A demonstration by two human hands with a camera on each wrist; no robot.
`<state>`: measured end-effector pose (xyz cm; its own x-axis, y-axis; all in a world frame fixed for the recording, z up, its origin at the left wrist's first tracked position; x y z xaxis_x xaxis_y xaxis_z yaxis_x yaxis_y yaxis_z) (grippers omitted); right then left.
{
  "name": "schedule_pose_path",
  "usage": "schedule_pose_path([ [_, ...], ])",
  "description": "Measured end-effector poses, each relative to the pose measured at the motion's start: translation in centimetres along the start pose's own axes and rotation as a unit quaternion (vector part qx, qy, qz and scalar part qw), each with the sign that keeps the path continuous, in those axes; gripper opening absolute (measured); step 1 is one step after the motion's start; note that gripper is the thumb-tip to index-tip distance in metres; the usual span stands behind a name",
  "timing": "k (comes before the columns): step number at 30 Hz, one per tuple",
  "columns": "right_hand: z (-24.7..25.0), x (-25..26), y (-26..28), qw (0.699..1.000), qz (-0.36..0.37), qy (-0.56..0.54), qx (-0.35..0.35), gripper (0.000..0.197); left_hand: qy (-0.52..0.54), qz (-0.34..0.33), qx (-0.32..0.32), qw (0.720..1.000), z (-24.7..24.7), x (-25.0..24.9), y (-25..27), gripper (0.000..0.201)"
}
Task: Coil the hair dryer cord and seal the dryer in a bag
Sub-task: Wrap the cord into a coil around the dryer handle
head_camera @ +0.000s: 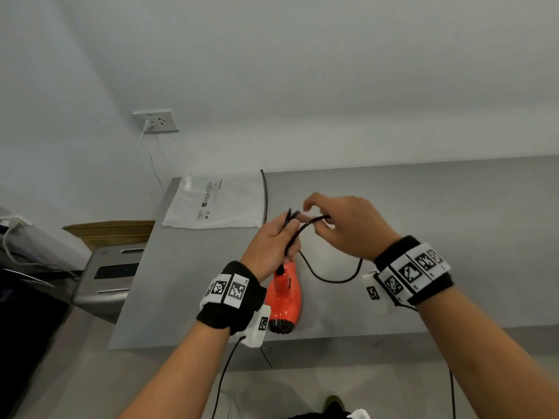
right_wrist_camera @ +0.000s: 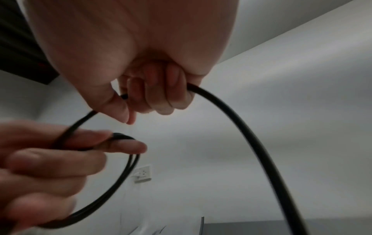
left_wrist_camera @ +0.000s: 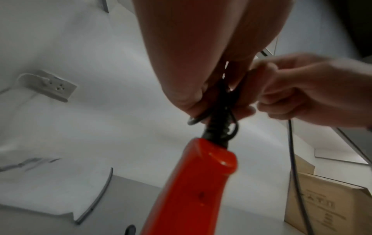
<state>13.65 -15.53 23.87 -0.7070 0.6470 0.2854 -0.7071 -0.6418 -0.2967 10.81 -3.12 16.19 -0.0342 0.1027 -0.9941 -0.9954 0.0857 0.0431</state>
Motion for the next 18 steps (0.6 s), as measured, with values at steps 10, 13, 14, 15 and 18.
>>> schedule_pose_path([
  [10, -4.7, -2.3, -1.4, 0.988, -0.040, -0.145, 0.043, 0.018, 0.058, 0.035, -0.006, 0.998, -0.5, 0.2, 0.3, 0.050],
  [13, -5.1, -2.9, -1.5, 0.974, -0.068, -0.216, 0.032, 0.016, 0.047, 0.034, 0.014, 0.998, -0.6, 0.0, 0.4, 0.050],
  [14, -5.4, -2.9, -1.4, 0.967, -0.070, -0.242, 0.030, 0.014, 0.037, 0.031, 0.018, 0.999, -0.5, 0.0, 0.4, 0.050],
  [15, -5.8, -2.8, -1.3, 0.961, -0.072, -0.266, 0.029, 0.013, 0.029, 0.026, 0.022, 0.999, -0.4, -0.1, 0.4, 0.050],
  [18, -7.7, -3.0, -0.5, 0.938, -0.119, -0.325, 0.002, 0.024, 0.047, 0.006, 0.029, 0.998, -0.3, -0.1, 0.1, 0.048],
])
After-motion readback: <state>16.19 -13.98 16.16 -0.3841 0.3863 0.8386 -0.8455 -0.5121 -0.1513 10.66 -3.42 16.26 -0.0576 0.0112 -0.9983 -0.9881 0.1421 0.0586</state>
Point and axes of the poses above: each hand's wrist, its own y-axis away from the middle knuckle, its own z-axis out of the back of the hand, x = y × z, the point moved 8 cm from there along -y, towards the middle knuckle, and after that the axes turned 1 degree about x, right-handed, at the moved point
